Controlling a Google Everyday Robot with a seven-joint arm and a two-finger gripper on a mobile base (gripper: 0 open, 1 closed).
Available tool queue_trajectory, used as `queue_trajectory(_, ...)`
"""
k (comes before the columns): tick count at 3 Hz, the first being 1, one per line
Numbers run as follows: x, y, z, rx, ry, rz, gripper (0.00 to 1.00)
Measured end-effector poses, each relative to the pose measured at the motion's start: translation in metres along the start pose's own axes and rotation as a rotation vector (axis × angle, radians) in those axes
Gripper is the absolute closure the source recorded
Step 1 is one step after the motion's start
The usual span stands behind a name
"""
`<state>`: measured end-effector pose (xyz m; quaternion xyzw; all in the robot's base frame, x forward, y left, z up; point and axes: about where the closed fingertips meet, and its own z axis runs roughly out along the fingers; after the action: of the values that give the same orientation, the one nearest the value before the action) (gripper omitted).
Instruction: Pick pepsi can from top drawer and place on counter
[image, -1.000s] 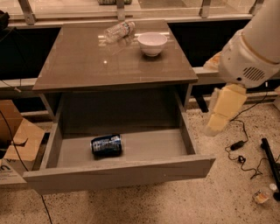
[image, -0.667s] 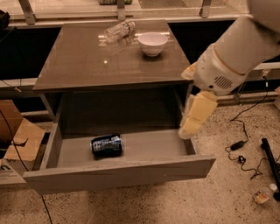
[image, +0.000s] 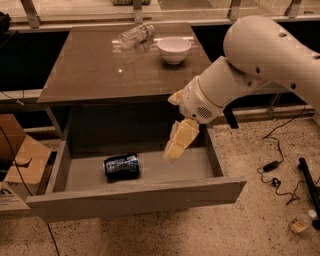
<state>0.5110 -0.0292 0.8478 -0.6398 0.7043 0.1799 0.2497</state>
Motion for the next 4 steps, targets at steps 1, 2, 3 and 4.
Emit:
queue_trajectory(1, 0.000, 0.000, 0.000, 0.000, 0.000, 0.000, 0.00)
queue_trajectory(2, 0.000, -0.002, 0.016, 0.003, -0.009, 0.024, 0.00)
queue_trajectory(3, -0.012, -0.008, 0.064, -0.014, -0.032, 0.021, 0.00)
queue_trajectory(4, -0.023, -0.017, 0.112, -0.029, -0.063, 0.018, 0.00)
